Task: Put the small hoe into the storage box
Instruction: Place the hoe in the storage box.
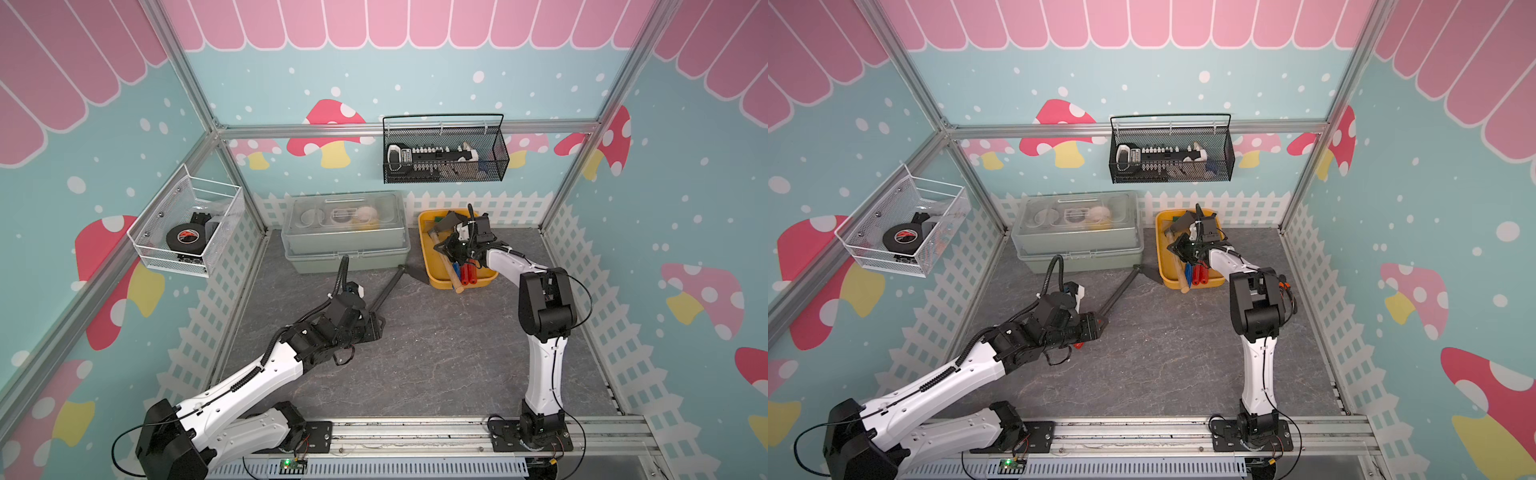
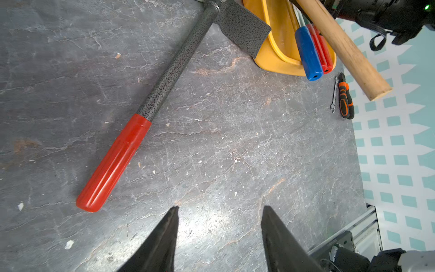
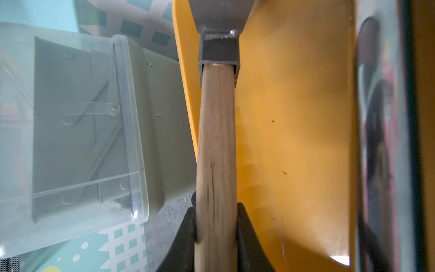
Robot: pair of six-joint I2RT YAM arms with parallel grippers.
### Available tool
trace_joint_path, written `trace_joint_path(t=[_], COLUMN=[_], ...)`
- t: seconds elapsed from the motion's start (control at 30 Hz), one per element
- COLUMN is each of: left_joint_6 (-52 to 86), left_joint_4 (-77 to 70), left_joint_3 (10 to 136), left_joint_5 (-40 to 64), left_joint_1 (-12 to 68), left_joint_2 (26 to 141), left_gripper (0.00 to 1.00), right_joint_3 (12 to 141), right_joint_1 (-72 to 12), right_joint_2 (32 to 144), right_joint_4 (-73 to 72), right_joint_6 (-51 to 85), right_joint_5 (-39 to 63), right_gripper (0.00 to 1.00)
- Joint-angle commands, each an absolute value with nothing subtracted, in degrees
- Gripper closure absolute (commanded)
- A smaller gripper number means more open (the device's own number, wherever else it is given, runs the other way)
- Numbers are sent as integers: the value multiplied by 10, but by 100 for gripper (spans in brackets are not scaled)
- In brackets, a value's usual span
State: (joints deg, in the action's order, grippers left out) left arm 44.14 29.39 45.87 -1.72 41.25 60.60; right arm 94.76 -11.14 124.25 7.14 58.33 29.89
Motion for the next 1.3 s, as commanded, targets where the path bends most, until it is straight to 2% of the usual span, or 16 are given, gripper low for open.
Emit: trace_joint_path(t=[0.0,0.5,1.0,1.27], left_joint_6=[435,435,431,425], left_joint_4=[309,311,318,321], left_joint_3=[451,446,444,449], left_joint_5=[-31,-32,-40,-39], left_joint_1=[408,407,408,406], left_joint_2=[596,592,586,587], left_gripper=[44,44,44,44], right_joint_3=[979,1045,1139,1208], right_joint_1=[-109,-112,-123,-123], right_joint_2=[1255,1316,1363,1397], right_joint_4=[33,51,143,211], right_joint_6=[594,606,565,540], right_joint_5=[309,318,301,298], right_gripper=[86,82,78,66])
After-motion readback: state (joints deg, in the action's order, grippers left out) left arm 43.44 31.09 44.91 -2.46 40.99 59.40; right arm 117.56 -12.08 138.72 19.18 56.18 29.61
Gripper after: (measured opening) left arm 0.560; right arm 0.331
